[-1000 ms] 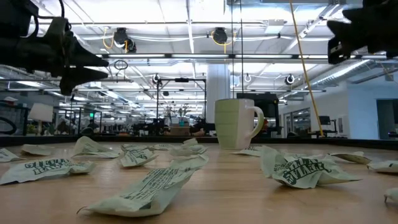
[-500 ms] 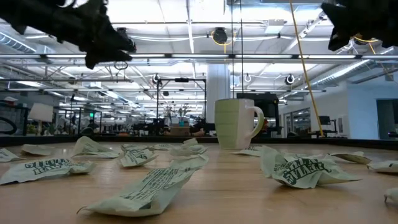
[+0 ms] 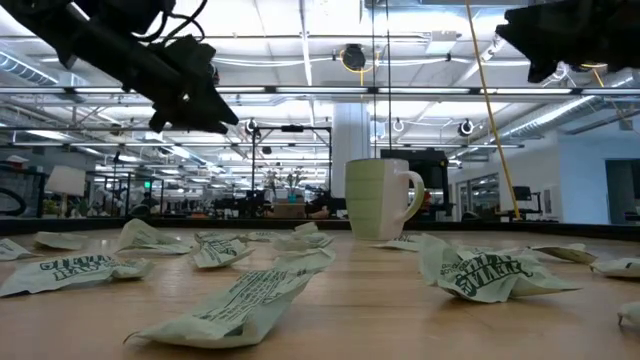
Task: Pick and place Stevia / Truvia into bins
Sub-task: Put the light green stevia packet into the orange basket
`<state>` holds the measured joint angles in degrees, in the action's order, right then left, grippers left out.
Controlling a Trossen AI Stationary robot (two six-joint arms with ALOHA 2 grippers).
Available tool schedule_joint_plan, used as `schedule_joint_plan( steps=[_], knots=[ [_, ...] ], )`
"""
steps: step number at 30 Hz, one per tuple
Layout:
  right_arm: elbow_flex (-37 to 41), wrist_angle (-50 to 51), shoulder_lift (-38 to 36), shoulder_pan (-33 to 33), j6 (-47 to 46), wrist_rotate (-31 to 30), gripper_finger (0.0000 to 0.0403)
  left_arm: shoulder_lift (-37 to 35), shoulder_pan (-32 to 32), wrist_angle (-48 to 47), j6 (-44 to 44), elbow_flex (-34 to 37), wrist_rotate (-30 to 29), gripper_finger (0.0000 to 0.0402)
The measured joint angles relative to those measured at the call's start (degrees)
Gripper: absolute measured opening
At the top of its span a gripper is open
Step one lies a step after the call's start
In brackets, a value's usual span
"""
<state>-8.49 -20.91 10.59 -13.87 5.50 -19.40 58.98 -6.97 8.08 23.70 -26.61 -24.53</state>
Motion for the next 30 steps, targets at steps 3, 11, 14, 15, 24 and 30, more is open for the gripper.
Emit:
schedule_joint_plan(
  steps=[3, 11, 14, 15, 24, 30],
  knots=[
    [-0.5, 3.2, 5.0, 0.0, -1.7, -0.1, 0.0118, 0.3, -1.6, -0.1, 1.0, 0.0, 1.9, 0.0177],
    [-5.8, 5.9, 18.0, 4.5, -8.1, 0.3, 0.0118, 3.5, -2.4, 8.7, -7.9, -1.7, 12.5, 0.0177],
    [-9.4, 11.2, 23.9, 6.1, -11.1, 4.1, 0.0118, 6.9, -2.4, 2.9, -10.0, -7.2, 12.3, 0.0177],
    [-10.5, 12.5, 25.9, 6.4, -11.8, 5.3, 0.0118, 8.4, -2.5, -0.5, -10.3, -9.3, 12.1, 0.0177],
    [-14.8, 14.1, 38.4, 6.8, -6.1, 9.0, 0.0118, 21.2, -0.7, -13.3, -9.4, -14.3, 13.0, 0.0177],
    [-14.9, 13.4, 39.9, 6.8, -2.7, 8.9, 0.0118, 30.4, 1.7, -11.2, -3.2, -14.3, 13.1, 0.0177]
  ],
)
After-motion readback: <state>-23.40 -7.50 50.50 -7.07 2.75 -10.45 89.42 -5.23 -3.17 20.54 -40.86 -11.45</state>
